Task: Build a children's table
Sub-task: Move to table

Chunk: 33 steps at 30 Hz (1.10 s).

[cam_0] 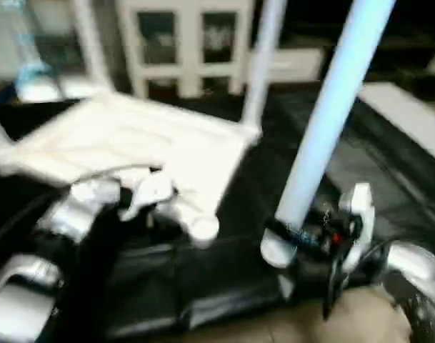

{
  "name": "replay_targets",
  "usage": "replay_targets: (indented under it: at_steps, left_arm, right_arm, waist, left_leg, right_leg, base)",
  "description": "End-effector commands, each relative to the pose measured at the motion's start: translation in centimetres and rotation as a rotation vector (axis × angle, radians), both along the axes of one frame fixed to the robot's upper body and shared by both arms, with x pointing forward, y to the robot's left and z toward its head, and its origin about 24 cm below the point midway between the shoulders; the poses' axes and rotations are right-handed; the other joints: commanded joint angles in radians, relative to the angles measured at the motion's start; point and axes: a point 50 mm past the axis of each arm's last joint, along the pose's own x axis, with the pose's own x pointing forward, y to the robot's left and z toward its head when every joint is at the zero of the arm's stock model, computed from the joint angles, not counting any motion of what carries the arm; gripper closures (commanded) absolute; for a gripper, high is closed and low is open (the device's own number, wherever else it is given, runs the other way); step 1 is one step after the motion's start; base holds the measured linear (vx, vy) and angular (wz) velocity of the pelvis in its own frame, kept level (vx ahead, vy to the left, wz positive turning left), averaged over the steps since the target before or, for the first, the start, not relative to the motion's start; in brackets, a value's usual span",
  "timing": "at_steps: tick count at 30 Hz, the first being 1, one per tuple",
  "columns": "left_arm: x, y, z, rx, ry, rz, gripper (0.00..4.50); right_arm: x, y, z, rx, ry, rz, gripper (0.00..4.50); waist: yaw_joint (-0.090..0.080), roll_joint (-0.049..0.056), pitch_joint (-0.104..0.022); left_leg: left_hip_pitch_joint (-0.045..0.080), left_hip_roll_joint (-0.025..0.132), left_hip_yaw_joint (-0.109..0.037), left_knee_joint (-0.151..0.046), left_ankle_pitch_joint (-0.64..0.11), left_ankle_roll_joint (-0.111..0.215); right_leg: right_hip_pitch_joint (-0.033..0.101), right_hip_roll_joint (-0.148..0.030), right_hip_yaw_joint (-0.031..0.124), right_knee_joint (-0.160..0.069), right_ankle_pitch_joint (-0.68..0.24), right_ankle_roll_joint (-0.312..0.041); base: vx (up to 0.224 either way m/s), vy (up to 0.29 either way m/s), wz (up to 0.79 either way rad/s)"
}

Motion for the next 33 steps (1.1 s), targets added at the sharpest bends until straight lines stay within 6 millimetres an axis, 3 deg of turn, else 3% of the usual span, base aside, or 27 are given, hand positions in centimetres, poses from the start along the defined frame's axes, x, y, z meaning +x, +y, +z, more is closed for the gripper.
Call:
replay_targets:
  at_steps: [1, 2, 3, 4, 5, 6, 7, 8, 9, 10, 11, 12, 13, 14, 15, 18, 19, 21, 24, 25, 27, 29, 30, 31, 32, 33]
  left_arm:
    - [0.9, -0.3, 1.8, -0.22, -0.057, 0.138, 0.08]
    - [0.6, -0.1, 2.3, -0.339, -0.045, 0.194, 0.08]
    - [0.3, 0.1, 2.4, -0.44, -0.035, 0.267, 0.08]
    - [-0.4, 0.1, 2.5, -0.556, -0.016, 0.338, 0.08]
    - [-1.2, 0.1, 2.4, -0.654, -0.007, 0.397, 0.08]
    - [-1.7, 0.1, 2.4, -0.709, -0.002, 0.429, 0.08]
    - [-2.2, -0.1, 2.4, -0.747, 0.002, 0.439, 0.08]
    - [-2.4, -0.3, 2.3, -0.765, 0.003, 0.444, 0.08]
    - [-2.6, -0.3, 2.2, -0.775, -0.005, 0.453, 0.08]
    - [-3.3, -0.5, 1.8, -0.832, -0.058, 0.514, 0.08]
    - [-3.6, -0.6, 1.6, -0.843, -0.089, 0.534, 0.08]
    - [-3.9, -0.8, 1.5, -0.833, -0.117, 0.535, 0.08]
    - [-3.9, -1.2, 1.8, -0.807, -0.132, 0.511, 0.08]
    - [-3.9, -1.4, 2.0, -0.798, -0.137, 0.503, 0.08]
    - [-3.6, -1.6, 2.5, -0.797, -0.14, 0.495, 0.08]
    - [-3.1, -2.0, 3.9, -0.791, -0.159, 0.5, 0.08]
    - [-3.1, -2.1, 4.2, -0.766, -0.168, 0.496, 0.08]
    - [-3.0, -2.5, 4.1, -0.691, -0.18, 0.453, 0.08]
    - [-3.2, -3.1, 4.0, -0.663, -0.161, 0.377, 0.08]
    - [-2.9, -3.4, 3.7, -0.584, -0.144, 0.281, 0.08]
    - [-2.7, -3.5, 3.9, -0.564, -0.122, 0.244, 0.08]
    - [-2.2, -3.6, 4.9, -0.626, -0.153, 0.3, 0.08]
    - [-2.1, -3.9, 6.2, -0.743, -0.17, 0.352, 0.08]
    - [-2.1, -4.0, 6.7, -0.803, -0.18, 0.387, 0.08]
    - [-2.1, -4.1, 7.0, -0.856, -0.235, 0.498, 0.08]
    - [-2.1, -4.1, 7.0, -0.857, -0.236, 0.501, 0.08]
  right_arm:
    - [0.0, -0.4, 0.5, 0.004, -0.022, -0.047, 2.65]
    - [-0.1, -0.6, 0.6, 0.006, -0.021, -0.071, 2.65]
    - [-0.2, -0.8, 0.6, 0.015, -0.017, -0.113, 2.65]
    - [-0.1, -1.1, 0.6, 0.029, -0.013, -0.169, 2.65]
    - [-0.1, -1.4, 0.5, 0.045, -0.007, -0.223, 2.65]
    - [0.0, -1.5, 0.5, 0.055, -0.003, -0.254, 2.65]
    - [0.0, -1.6, 0.5, 0.064, 0.0, -0.276, 2.65]
    - [0.1, -1.7, 0.5, 0.07, 0.002, -0.287, 2.65]
    - [0.1, -1.7, 0.5, 0.073, 0.001, -0.292, 2.65]
    - [0.3, -1.7, 0.5, 0.093, -0.001, -0.318, 2.65]
    - [0.4, -1.6, 0.5, 0.094, -0.002, -0.317, 2.65]
    - [0.6, -1.3, 0.6, 0.093, -0.003, -0.3, 2.65]
    - [0.8, -1.0, 0.6, 0.1, -0.001, -0.278, 2.65]
    - [1.0, -1.0, 0.7, 0.104, 0.0, -0.273, 2.65]
    - [1.2, -1.0, 0.8, 0.106, 0.0, -0.275, 2.65]
    - [2.0, -1.3, 1.1, 0.12, 0.0, -0.298, 2.65]
    - [2.2, -1.4, 1.2, 0.121, 0.0, -0.304, 2.65]
    - [2.4, -1.5, 1.4, 0.116, -0.002, -0.308, 2.65]
    - [2.5, -1.8, 1.5, 0.106, -0.008, -0.314, 2.65]
    - [2.5, -2.2, 1.5, 0.093, -0.011, -0.323, 2.65]
    - [2.4, -2.4, 1.5, 0.084, -0.015, -0.333, 2.65]
    - [2.4, -2.6, 1.6, 0.079, -0.02, -0.36, 2.65]
    - [2.4, -2.9, 1.7, 0.068, -0.032, -0.405, 2.65]
    - [2.3, -2.9, 1.8, 0.068, -0.036, -0.429, 2.65]
    - [2.1, -2.9, 2.0, 0.066, -0.059, -0.465, 2.65]
    - [2.1, -2.9, 2.0, 0.066, -0.059, -0.467, 2.65]
  waist:
    - [0.0, 0.05, -0.071]
    - [-0.003, 0.027, -0.076]
    - [0.004, 0.033, -0.072]
    - [0.004, 0.022, -0.068]
    - [0.005, 0.024, -0.076]
    - [0.007, 0.023, -0.073]
    - [0.006, 0.003, -0.07]
    - [0.016, 0.012, -0.075]
    - [0.023, 0.014, -0.073]
    - [0.022, -0.001, -0.076]
    - [0.026, -0.01, -0.074]
    - [0.038, -0.01, -0.071]
    - [0.041, -0.024, -0.068]
    - [0.048, -0.015, -0.072]
    - [0.057, -0.019, -0.071]
    - [0.072, -0.024, -0.063]
    - [0.079, -0.024, -0.062]
    - [0.088, -0.025, -0.063]
    - [0.095, -0.027, -0.068]
    - [0.098, -0.018, -0.069]
    - [0.103, -0.018, -0.073]
    - [0.103, -0.003, -0.076]
    - [0.103, -0.001, -0.077]
    - [0.104, -0.006, -0.077]
    - [0.106, -0.007, -0.077]
    - [0.106, -0.007, -0.077]
  left_leg:
    - [-0.019, 0.1, -0.092, -0.17, -0.12, -0.157]
    - [-0.016, 0.106, -0.073, -0.152, -0.058, -0.139]
    - [-0.02, 0.108, -0.066, -0.152, -0.053, -0.111]
    - [-0.033, 0.115, -0.051, -0.154, -0.04, -0.056]
    - [-0.03, 0.124, -0.043, -0.153, -0.036, -0.037]
    - [-0.034, 0.13, -0.033, -0.154, -0.011, 0.015]
    - [-0.036, 0.13, -0.024, -0.153, -0.005, 0.05]
    - [-0.032, 0.135, -0.007, -0.147, 0.018, 0.1]
    - [-0.026, 0.141, 0.006, -0.146, 0.018, 0.14]
    - [-0.031, 0.147, 0.011, -0.144, 0.031, 0.163]
    - [-0.035, 0.159, 0.024, -0.146, 0.063, 0.201]
    - [-0.031, 0.165, 0.036, -0.148, 0.032, 0.21]
    - [-0.028, 0.167, 0.043, -0.15, 0.011, 0.206]
    - [-0.021, 0.171, 0.05, -0.148, 0.01, 0.189]
    - [-0.018, 0.178, 0.058, -0.153, 0.014, 0.174]
    - [-0.004, 0.184, 0.076, -0.166, -0.087, 0.101]
    - [0.001, 0.186, 0.082, -0.169, -0.125, 0.059]
    - [0.003, 0.183, 0.094, -0.173, -0.134, 0.014]
    - [0.001, 0.18, 0.102, -0.173, -0.094, 0.002]
    - [0.001, 0.178, 0.102, -0.172, -0.081, 0.001]
    - [0.006, 0.174, 0.107, -0.17, -0.055, 0.0]
    - [0.002, 0.174, 0.108, -0.168, -0.043, -0.011]
    - [0.004, 0.175, 0.11, -0.166, -0.049, -0.022]
    - [0.001, 0.175, 0.11, -0.165, -0.047, -0.016]
    - [-0.008, 0.177, 0.11, -0.161, -0.032, 0.011]
    - [-0.008, 0.177, 0.11, -0.161, -0.032, 0.011]
  right_leg:
    - [0.041, -0.059, 0.038, -0.03, 0.08, -0.132]
    - [0.02, -0.062, 0.05, -0.034, 0.153, -0.197]
    - [0.016, -0.072, 0.057, -0.036, 0.158, -0.216]
    - [0.017, -0.088, 0.064, -0.039, 0.152, -0.257]
    - [0.024, -0.098, 0.067, -0.037, 0.15, -0.278]
    - [0.018, -0.101, 0.069, -0.041, 0.13, -0.296]
    - [0.007, -0.096, 0.071, -0.048, 0.11, -0.297]
    - [0.003, -0.095, 0.074, -0.043, 0.094, -0.304]
    - [-0.013, -0.085, 0.077, -0.044, 0.078, -0.311]
    - [-0.011, -0.083, 0.076, -0.039, 0.091, -0.314]
    - [-0.016, -0.08, 0.072, -0.037, 0.104, -0.319]
    - [-0.023, -0.074, 0.072, -0.035, 0.042, -0.313]
    - [-0.029, -0.071, 0.073, -0.04, 0.007, -0.306]
    - [-0.033, -0.067, 0.075, -0.034, -0.008, -0.299]
    - [-0.041, -0.06, 0.075, -0.033, 0.0, -0.292]
    - [-0.052, -0.052, 0.075, -0.037, -0.075, -0.287]
    - [-0.054, -0.052, 0.077, -0.039, -0.109, -0.281]
    - [-0.06, -0.046, 0.084, -0.038, -0.116, -0.256]
    - [-0.061, -0.043, 0.093, -0.035, -0.088, -0.232]
    - [-0.061, -0.043, 0.094, -0.034, -0.073, -0.23]
    - [-0.064, -0.035, 0.094, -0.032, -0.028, -0.223]
    - [-0.059, -0.037, 0.091, -0.023, 0.047, -0.246]
    - [-0.058, -0.04, 0.091, -0.022, 0.071, -0.268]
    - [-0.055, -0.041, 0.091, -0.022, 0.079, -0.28]
    - [-0.046, -0.05, 0.094, -0.023, 0.101, -0.3]
    - [-0.046, -0.05, 0.094, -0.023, 0.101, -0.3]
  base:
    - [-0.048, 0.04, -0.27]
    - [-0.048, 0.04, -0.27]
    - [0.0, 0.0, 0.0]
    - [-0.017, -0.059, -0.03]
    - [-0.017, -0.059, -0.03]
    - [-0.006, -0.084, -0.05]
    - [0.021, -0.102, 0.0]
    - [0.021, -0.102, 0.0]
    - [0.003, -0.093, 0.07]
    - [-0.013, -0.074, 0.06]
    - [-0.013, -0.074, 0.06]
    - [-0.013, -0.062, 0.04]
    - [0.001, -0.053, 0.05]
    - [0.001, -0.053, 0.05]
    - [0.0, 0.0, 0.0]
    - [0.0, 0.0, 0.0]
    - [0.0, 0.0, 0.0]
    - [0.0, 0.0, 0.0]
    - [0.0, 0.0, 0.0]
    - [0.0, 0.0, 0.0]
    - [0.0, 0.0, 0.0]
    - [0.0, 0.0, 0.0]
    - [0.0, 0.0, 0.0]
    - [0.0, 0.0, 0.0]
    - [0.0, 0.0, 0.0]
    - [0.0, 0.0, 0.0]
